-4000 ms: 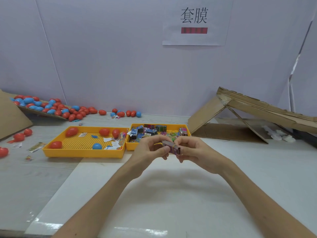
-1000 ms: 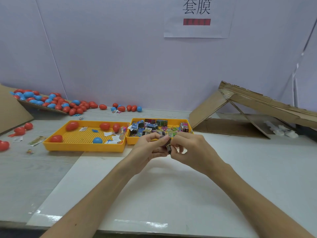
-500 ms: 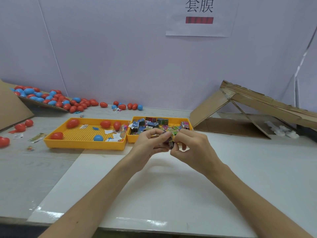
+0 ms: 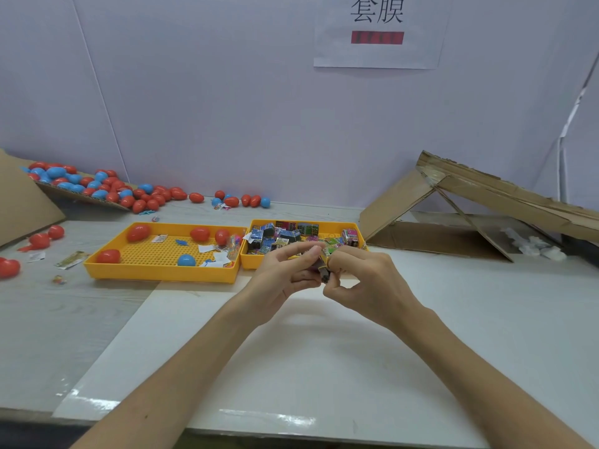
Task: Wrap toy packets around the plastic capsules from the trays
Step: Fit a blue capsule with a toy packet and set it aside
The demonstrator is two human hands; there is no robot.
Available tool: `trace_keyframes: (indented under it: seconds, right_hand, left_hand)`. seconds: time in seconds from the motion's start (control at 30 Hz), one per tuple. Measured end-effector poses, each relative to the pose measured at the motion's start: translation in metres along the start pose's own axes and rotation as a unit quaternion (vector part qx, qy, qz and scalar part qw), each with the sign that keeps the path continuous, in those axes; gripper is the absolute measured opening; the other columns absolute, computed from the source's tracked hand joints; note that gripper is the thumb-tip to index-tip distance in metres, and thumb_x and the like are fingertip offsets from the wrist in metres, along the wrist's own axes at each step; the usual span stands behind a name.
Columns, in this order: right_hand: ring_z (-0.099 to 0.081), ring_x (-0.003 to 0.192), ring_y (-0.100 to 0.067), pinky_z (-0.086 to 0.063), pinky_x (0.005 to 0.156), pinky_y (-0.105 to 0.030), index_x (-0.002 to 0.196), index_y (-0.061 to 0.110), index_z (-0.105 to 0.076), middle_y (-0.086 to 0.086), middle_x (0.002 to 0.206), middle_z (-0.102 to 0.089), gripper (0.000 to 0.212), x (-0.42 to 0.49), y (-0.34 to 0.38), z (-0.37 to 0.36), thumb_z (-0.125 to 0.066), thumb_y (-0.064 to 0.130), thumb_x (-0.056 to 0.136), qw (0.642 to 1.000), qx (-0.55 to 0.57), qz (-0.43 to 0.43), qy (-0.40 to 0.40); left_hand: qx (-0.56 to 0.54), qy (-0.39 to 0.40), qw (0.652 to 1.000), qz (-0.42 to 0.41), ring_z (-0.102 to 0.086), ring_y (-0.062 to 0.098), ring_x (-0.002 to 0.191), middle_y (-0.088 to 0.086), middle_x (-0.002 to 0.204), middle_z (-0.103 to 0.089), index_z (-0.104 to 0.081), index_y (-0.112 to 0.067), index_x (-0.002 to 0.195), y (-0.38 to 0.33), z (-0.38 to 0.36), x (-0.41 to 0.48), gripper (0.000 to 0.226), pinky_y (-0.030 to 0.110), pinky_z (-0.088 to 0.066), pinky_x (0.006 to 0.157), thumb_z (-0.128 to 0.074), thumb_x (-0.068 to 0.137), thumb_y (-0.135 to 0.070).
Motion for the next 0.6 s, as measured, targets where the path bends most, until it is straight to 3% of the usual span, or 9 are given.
trace_keyframes:
  seconds: [0.2,0.4,0.6]
  right_hand:
    - [-0.041,0.059,-0.022,-0.045,0.048,-0.035,0.071,0.003,-0.056,-0.004,0.068,-0.056,0.011,0.000,0.000,-0.001,-0.066,-0.003,0.073,1.000,-0.012,0.010,0.001]
    - [-0.043,0.060,-0.024,-0.046,0.048,-0.037,0.073,0.006,-0.054,-0.002,0.069,-0.053,0.011,0.000,-0.001,0.001,-0.063,-0.001,0.076,0.999,-0.020,0.024,-0.025]
    - [-0.064,0.077,-0.025,-0.054,0.066,-0.040,0.083,0.006,-0.062,-0.004,0.087,-0.067,0.011,-0.003,-0.016,0.004,-0.069,-0.002,0.082,0.997,0.051,-0.025,-0.058]
  left_hand:
    - [-0.026,0.006,0.999,0.020,-0.057,0.037,0.099,0.019,0.102,-0.063,-0.069,-0.006,0.116,0.002,-0.002,0.000,0.040,0.032,-0.059,0.084,-0.070,0.084,-0.029]
    - [-0.043,0.000,0.999,0.018,-0.058,0.037,0.104,0.020,0.107,-0.063,-0.057,0.005,0.129,0.002,0.000,0.001,0.052,0.033,-0.058,0.087,-0.067,0.087,-0.025]
    - [-0.077,0.024,0.997,0.013,-0.065,0.027,0.104,0.018,0.115,-0.062,-0.058,0.001,0.132,-0.003,-0.003,0.001,0.045,0.036,-0.055,0.098,-0.063,0.094,-0.022]
Point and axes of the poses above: each hand's wrist, its own x-axis towards the middle knuckle, its own z-axis out of the back of the hand, y = z × x, the point moved 8 cm from there along x, towards the middle knuckle
